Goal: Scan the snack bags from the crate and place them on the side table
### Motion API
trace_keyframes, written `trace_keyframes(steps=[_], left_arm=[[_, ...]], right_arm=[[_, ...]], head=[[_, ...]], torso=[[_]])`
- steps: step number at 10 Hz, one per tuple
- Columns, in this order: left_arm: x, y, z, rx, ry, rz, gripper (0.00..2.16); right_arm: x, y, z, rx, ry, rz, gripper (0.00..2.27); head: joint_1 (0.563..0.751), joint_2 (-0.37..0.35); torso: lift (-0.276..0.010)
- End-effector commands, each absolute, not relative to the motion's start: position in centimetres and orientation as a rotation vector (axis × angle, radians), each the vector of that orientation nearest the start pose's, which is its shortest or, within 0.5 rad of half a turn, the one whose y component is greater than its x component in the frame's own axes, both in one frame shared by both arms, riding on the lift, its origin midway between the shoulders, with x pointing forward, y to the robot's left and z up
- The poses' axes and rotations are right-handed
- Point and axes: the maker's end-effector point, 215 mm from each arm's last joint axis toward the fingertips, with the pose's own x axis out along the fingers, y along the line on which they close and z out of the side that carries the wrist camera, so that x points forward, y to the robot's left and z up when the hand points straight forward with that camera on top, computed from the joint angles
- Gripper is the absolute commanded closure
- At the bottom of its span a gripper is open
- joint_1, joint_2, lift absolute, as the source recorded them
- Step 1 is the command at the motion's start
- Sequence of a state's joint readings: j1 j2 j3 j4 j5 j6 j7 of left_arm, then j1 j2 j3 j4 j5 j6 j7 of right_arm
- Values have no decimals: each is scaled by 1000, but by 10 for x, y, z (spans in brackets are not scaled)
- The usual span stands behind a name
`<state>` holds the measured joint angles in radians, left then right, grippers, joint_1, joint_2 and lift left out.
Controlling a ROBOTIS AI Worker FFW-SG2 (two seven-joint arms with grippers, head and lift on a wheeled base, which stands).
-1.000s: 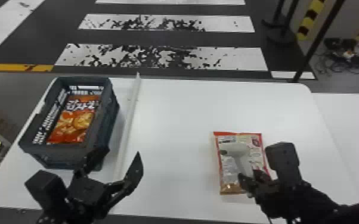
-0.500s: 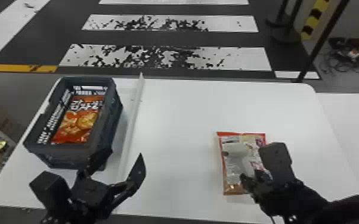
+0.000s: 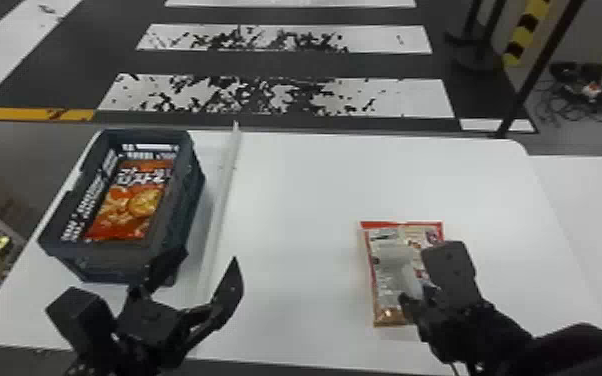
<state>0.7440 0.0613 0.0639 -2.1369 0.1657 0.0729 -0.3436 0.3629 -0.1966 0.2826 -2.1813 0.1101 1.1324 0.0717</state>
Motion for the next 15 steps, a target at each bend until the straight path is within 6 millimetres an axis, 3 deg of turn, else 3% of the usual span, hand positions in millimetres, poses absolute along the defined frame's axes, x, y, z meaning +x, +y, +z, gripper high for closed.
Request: trace_keyframes(steps=[1,3,4,6,8,11,15], left_arm=[[354,191,-398,-121,231,-315,83],[354,192,-397,-120,229,-313,83],[354,193,-397,-119,229,-311,83],[355,193,-397,-119,227,-311,83],[358,194,-395,-117,223,-311,83],[361,194,-393,-117,218,-311,83],[362,195,-394,-116,219,-308,83]], right_arm=[[361,-159,-511,-278,875,269,2253],[374,-174,-486,-255,825,232,2253],[379,-191,-481,-248,819,198,2256],[389,-230,-476,-180,815,139,2256],[405,-283,-477,-151,812,49,2253],[423,-336,-498,-128,828,-18,2256],[438,-373,-535,-148,868,-48,2253]], head=[[695,44],[695,48],[695,38],[695,0],[695,-49],[695,-165],[695,-230]], torso=[[-50],[-50],[-50],[-50],[-50],[-50],[-50]])
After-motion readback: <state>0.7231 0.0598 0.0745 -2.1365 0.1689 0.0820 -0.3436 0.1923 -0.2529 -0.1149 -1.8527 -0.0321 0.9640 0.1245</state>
